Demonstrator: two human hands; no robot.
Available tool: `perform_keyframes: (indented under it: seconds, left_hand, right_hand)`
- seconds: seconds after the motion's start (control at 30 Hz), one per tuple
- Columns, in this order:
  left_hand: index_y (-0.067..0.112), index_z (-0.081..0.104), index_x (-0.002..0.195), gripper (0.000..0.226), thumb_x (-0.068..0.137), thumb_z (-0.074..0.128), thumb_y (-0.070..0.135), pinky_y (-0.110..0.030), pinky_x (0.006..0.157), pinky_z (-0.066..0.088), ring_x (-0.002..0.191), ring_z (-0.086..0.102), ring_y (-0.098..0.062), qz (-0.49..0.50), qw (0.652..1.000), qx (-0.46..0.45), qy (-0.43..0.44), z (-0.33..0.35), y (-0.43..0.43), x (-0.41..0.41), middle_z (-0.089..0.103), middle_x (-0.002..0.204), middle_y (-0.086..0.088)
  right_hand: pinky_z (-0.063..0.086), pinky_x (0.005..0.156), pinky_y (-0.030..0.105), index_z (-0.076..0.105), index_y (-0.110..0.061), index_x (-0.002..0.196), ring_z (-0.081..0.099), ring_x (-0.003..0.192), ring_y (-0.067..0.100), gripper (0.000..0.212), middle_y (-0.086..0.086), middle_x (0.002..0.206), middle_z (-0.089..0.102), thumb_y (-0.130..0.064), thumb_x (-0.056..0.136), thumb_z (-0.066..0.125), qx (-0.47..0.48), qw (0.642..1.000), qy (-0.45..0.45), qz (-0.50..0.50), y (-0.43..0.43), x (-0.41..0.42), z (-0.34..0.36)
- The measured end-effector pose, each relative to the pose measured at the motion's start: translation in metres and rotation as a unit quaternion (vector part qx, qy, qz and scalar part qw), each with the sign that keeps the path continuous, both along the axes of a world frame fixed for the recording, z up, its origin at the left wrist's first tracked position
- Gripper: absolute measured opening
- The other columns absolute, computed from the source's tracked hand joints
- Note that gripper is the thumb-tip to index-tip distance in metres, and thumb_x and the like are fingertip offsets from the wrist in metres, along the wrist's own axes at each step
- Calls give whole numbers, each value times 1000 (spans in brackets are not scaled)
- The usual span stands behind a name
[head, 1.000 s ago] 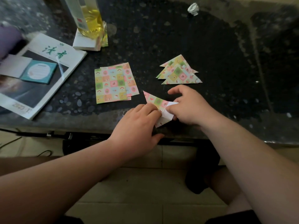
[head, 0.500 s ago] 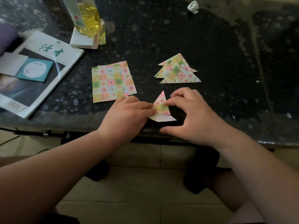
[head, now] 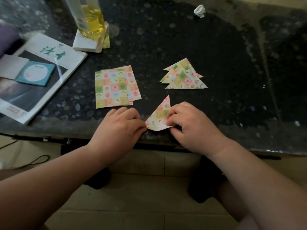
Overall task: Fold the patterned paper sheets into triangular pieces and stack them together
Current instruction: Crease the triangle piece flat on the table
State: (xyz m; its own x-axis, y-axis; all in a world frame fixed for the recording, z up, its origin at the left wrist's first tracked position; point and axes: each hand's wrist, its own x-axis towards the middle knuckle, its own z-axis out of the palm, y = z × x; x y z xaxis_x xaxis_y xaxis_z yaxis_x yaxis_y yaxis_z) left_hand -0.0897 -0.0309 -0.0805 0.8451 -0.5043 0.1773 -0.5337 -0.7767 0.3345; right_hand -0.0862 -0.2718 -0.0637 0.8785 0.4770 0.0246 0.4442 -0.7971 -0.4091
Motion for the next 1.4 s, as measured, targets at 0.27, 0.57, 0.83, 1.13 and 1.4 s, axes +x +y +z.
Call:
perform_keyframes:
  seconds: [0.27, 0.57, 0.83, 1.13, 1.4]
  left_hand:
    - [32, 75, 98, 13, 96, 64, 40, -41, 96, 44, 98, 54, -12, 80, 984, -43, 150, 12, -4, 8, 57, 95, 15]
    - [38, 58, 88, 13, 101, 58, 40, -30, 89, 29, 97, 44, -8, 152, 969, -24, 193, 16, -16, 10, 51, 95, 17]
    - [23, 66, 109, 19, 93, 65, 33, -39, 88, 43, 103, 54, -21, 85, 990, 42, 101, 21, -21, -5, 58, 109, 5]
    - [-3, 30, 156, 94, 95, 43, 67, -47, 125, 20, 155, 22, -32, -37, 962, 237, 132, 17, -33, -51, 24, 165, -22]
    - [2, -15, 158, 97, 100, 22, 70, -50, 127, -5, 156, -16, -28, -33, 965, 233, 117, 17, -39, -51, -19, 168, -17]
  right_hand:
    - [46, 80, 7, 78, -24, 105, 62, 91, -4, 16, -21, 92, 68, -22, 89, 79, 114, 978, 127, -122, 6, 12, 5]
    - [47, 64, 11, 69, -35, 107, 62, 80, 3, 20, -12, 83, 67, -33, 90, 79, 160, 944, 133, -255, 23, 17, -2]
    - [39, 61, 9, 63, -34, 102, 59, 73, 3, 19, -13, 81, 62, -31, 90, 78, 124, 951, 114, -258, 33, 16, -3]
    - [39, 61, 8, 60, -33, 96, 60, 74, 0, 19, -18, 80, 60, -28, 90, 78, 118, 953, 93, -261, 37, 15, -4]
    - [38, 61, 3, 68, -22, 96, 54, 70, 1, 9, -18, 80, 55, -19, 91, 74, 94, 960, 70, -255, 33, 17, -10]
